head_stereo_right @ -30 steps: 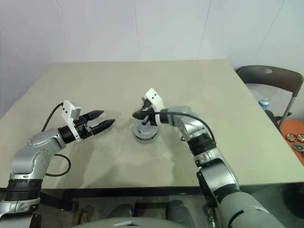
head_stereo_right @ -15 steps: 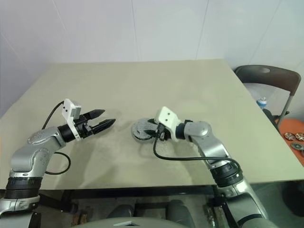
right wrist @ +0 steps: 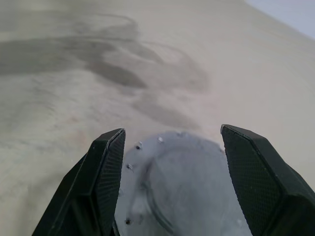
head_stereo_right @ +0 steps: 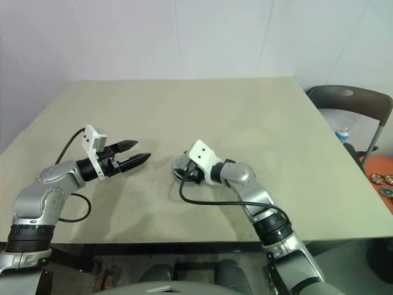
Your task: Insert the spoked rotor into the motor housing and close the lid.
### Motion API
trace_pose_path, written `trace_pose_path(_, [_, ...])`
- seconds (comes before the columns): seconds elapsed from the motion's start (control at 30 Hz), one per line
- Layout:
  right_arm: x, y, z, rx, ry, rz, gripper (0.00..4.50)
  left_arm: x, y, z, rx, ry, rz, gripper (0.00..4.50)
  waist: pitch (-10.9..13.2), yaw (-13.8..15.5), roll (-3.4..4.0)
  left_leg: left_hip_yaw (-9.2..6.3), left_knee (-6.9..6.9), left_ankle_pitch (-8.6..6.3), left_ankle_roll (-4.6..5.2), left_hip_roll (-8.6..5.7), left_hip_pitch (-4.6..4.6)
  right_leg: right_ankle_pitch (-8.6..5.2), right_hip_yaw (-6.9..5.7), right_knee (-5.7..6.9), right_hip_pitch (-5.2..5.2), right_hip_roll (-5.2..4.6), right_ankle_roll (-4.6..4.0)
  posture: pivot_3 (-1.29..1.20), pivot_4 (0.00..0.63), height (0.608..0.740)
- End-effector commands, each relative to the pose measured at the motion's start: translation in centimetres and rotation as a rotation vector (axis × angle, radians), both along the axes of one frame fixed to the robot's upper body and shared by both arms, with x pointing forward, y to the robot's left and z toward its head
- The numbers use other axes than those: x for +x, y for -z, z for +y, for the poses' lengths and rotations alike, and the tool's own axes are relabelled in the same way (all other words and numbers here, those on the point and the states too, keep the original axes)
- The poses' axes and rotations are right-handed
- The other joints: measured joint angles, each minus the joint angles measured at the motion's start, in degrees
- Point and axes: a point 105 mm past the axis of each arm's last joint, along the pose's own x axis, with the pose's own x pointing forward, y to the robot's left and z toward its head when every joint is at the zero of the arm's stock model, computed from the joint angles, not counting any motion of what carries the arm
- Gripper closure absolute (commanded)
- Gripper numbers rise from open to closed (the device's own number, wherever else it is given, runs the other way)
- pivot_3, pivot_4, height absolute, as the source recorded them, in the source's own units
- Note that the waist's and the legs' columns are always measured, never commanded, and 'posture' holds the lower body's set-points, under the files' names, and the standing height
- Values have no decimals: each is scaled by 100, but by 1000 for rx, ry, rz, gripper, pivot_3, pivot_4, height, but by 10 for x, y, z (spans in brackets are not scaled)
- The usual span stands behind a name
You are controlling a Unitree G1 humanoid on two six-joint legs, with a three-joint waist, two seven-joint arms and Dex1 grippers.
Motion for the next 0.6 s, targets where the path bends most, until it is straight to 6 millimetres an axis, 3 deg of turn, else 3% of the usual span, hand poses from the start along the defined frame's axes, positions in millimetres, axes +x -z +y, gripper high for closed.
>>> trace_pose_path(0.03, [1,-14,3,20,16,-84,1253,-1,-9,-2,2,17,-29,244,0,-3,0,1,0,0,0,0,1,0,0,0,0,2,0,0,0,740])
trace_pose_path(0.2, [5,-12,-1,18,74,-104,1253,1,-8,-7,-2,24,-23,244,0,-6,0,1,1,0,0,1,3,0,-1,2,4,3,0,0,0,740])
trace_pose_path(0.37, [0,-11,3,16,54,-100,79,2,-6,-10,-10,28,-21,244,0,-6,0,1,1,0,0,1,3,0,0,1,4,2,0,0,0,740])
trace_pose_path(0.6, [1,3,-1,-26,87,-65,14,2,-5,-11,-15,31,-20,244,0,-5,0,0,2,0,0,1,4,0,0,2,4,3,0,0,0,740])
